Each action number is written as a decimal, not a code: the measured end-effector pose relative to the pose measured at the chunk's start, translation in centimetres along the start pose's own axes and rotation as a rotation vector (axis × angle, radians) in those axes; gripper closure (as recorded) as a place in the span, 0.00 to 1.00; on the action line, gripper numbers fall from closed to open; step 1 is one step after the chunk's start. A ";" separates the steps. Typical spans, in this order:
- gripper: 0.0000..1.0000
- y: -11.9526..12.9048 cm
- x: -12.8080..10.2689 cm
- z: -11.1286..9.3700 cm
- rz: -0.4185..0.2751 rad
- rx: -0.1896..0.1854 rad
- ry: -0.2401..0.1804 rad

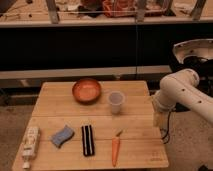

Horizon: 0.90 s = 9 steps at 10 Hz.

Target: Move the arm in a circular motion

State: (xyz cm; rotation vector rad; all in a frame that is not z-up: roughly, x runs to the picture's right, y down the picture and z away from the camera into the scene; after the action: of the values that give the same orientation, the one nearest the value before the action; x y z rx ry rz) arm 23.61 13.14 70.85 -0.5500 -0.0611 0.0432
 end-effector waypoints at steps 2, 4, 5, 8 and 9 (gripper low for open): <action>0.20 1.0 -3.0 0.5 -0.037 -0.002 -0.010; 0.20 2.0 -7.7 1.0 -0.082 -0.006 -0.024; 0.20 2.5 -10.2 1.3 -0.110 -0.005 -0.027; 0.20 4.1 -18.2 2.1 -0.195 -0.014 -0.052; 0.20 4.5 -20.7 2.3 -0.227 -0.019 -0.067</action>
State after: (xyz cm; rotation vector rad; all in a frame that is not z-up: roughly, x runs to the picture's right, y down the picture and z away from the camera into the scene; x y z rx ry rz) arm 2.69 17.02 69.50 -0.5577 -0.1892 -0.1602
